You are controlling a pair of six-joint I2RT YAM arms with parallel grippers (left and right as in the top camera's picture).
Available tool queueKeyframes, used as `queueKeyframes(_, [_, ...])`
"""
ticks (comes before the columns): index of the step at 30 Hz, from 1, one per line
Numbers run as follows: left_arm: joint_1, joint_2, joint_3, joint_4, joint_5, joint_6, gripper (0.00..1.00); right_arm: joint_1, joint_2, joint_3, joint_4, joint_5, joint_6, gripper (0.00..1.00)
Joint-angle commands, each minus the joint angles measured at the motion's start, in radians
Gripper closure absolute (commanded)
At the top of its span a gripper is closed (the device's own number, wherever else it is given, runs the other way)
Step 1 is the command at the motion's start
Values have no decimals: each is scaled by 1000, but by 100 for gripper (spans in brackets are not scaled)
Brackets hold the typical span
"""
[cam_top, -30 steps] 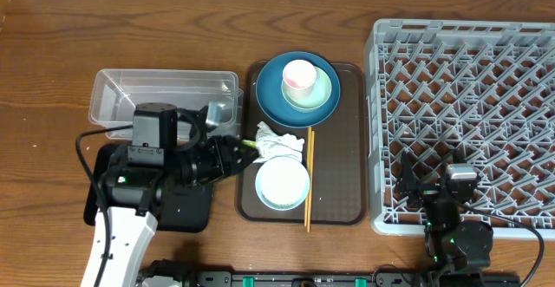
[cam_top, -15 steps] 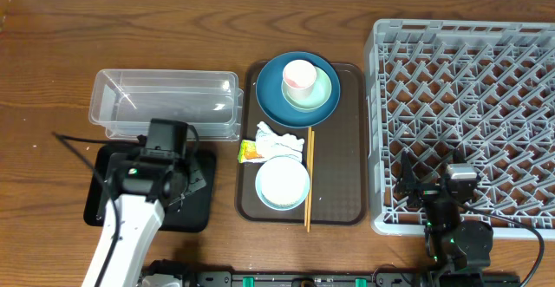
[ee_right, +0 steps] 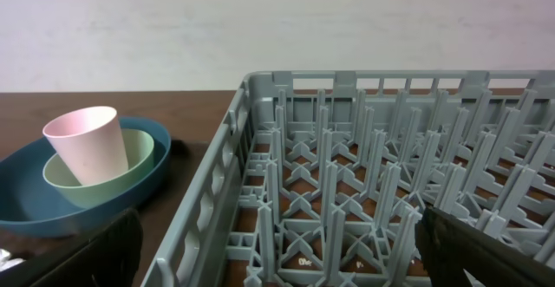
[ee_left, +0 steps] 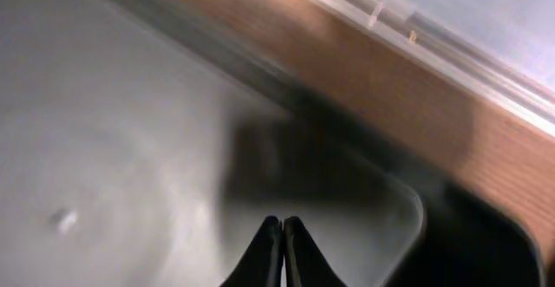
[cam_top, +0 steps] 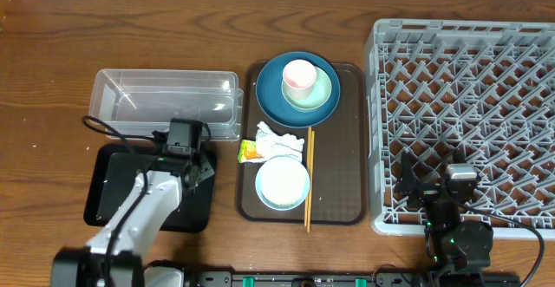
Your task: Sort waste into correct bins and load items into the dishwasher rack
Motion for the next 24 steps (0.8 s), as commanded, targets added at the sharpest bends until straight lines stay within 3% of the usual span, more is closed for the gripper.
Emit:
queueKeyframes(1, [2, 50, -34, 78, -14, -12, 94, 9, -5, -2, -4, 0, -5, 1])
queueKeyframes(7, [2, 86, -42, 216, 149, 2, 94, 9, -5, -2, -4, 0, -5, 1])
queueKeyframes(11, [2, 57, -41, 266, 179, 22, 94, 9, -5, -2, -4, 0, -5, 1])
queueKeyframes(20, [2, -109, -41, 176, 188, 95, 94, 9, -5, -2, -4, 0, -5, 1])
queueKeyframes(24, [2, -243, -41, 91, 282, 93, 94, 9, -5, -2, -4, 0, -5, 1])
